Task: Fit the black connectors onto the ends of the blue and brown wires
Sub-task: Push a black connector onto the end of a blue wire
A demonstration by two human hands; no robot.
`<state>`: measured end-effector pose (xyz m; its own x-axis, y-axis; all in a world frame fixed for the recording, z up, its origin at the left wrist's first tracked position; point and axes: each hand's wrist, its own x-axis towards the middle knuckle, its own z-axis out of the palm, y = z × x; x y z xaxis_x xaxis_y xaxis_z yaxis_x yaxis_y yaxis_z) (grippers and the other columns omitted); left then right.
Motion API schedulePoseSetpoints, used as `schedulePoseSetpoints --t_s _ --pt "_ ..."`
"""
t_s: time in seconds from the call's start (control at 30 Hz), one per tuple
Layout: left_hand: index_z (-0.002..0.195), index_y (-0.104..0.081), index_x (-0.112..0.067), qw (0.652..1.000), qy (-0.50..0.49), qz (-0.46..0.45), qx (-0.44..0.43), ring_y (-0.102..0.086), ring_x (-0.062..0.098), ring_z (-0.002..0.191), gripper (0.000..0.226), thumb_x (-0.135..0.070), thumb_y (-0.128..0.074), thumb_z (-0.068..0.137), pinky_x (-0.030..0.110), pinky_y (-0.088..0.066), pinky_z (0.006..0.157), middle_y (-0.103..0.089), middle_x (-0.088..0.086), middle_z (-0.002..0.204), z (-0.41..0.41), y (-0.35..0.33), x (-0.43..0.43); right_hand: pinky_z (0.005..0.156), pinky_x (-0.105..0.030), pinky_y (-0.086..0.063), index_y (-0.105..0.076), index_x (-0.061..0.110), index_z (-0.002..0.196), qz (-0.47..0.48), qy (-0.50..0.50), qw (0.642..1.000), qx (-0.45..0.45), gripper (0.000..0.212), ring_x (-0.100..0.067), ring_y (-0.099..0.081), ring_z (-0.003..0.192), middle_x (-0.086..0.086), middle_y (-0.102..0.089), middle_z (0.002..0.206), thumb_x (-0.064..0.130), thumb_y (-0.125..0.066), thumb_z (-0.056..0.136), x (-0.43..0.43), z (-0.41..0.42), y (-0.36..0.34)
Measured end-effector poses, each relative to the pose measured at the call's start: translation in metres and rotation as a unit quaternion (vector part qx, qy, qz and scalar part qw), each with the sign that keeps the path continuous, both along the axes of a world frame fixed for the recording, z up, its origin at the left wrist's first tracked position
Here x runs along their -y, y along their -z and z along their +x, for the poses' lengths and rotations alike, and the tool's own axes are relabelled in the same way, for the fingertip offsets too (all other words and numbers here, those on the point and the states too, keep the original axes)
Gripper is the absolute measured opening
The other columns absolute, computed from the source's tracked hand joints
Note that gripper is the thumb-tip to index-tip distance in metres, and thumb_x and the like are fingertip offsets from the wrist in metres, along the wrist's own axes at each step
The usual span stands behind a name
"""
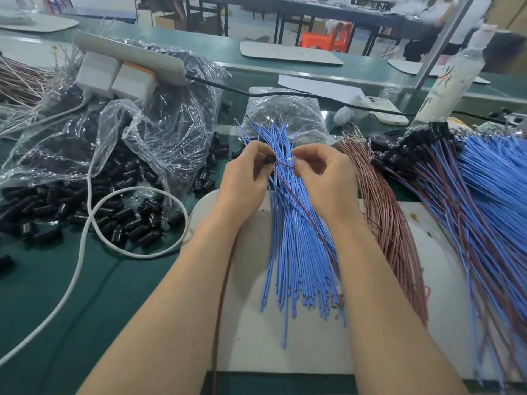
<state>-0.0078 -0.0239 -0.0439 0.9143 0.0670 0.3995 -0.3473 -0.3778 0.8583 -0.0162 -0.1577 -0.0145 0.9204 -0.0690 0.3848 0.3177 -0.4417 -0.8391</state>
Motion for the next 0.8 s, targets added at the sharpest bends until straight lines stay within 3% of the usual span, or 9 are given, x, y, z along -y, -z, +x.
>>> schedulePoseSetpoints --t_s 0.13,0.3,0.53,0.7,0.8 --pt "0.102 -0.058 -0.01 1.0 0.007 0.013 0.007 -0.063 0.007 0.092 0.02 0.005 -0.052 0.089 0.012 -0.047 0.087 -0.065 -0.007 0.091 -0.0006 -0.0013 0.0008 0.076 -0.014 -0.05 -0.068 0.013 0.095 -0.035 0.004 0.998 0.05 0.008 0.003 -0.06 0.074 0.015 -0.064 0.08 0.01 -0.064 0.088 -0.0046 -0.0029 -0.0009" --pt "0.103 -0.059 -0.009 0.999 0.009 0.033 0.018 -0.064 0.009 0.092 0.02 0.004 -0.051 0.09 0.017 -0.048 0.087 -0.066 -0.006 0.091 -0.0032 -0.0032 0.003 0.073 -0.013 -0.049 -0.068 0.01 0.092 -0.059 0.0 0.996 0.073 0.005 -0.002 -0.061 0.075 0.01 -0.064 0.077 0.009 -0.065 0.087 -0.0075 -0.0057 -0.0015" --pt "0.103 -0.061 -0.012 0.998 0.017 0.049 0.022 -0.063 0.006 0.091 0.02 0.002 -0.052 0.091 0.013 -0.047 0.087 -0.064 -0.009 0.09 -0.0024 -0.004 0.0047 0.072 -0.017 -0.05 -0.068 0.01 0.091 -0.065 0.02 0.995 0.072 0.006 -0.007 -0.062 0.074 0.005 -0.066 0.078 0.008 -0.063 0.088 -0.0078 -0.0052 -0.0006" --pt "0.103 -0.061 -0.014 0.999 0.007 0.039 0.015 -0.056 -0.016 0.082 0.023 0.003 -0.052 0.09 0.001 -0.041 0.08 -0.059 -0.023 0.084 -0.0004 -0.0019 0.0039 0.074 -0.015 -0.046 -0.07 0.017 0.094 -0.068 0.043 0.994 0.068 0.02 -0.008 -0.058 0.075 -0.003 -0.066 0.092 0.005 -0.055 0.09 -0.0057 -0.0023 0.0009" --pt "0.102 -0.06 -0.012 0.999 0.009 0.038 0.027 -0.062 0.0 0.083 0.022 0.003 -0.053 0.088 0.01 -0.047 0.081 -0.06 -0.02 0.084 -0.0027 -0.002 0.0057 0.077 -0.009 -0.046 -0.07 0.014 0.1 -0.088 0.022 0.995 0.043 0.015 -0.002 -0.058 0.073 -0.004 -0.062 0.1 0.01 -0.065 0.086 -0.0088 -0.0021 0.0039"
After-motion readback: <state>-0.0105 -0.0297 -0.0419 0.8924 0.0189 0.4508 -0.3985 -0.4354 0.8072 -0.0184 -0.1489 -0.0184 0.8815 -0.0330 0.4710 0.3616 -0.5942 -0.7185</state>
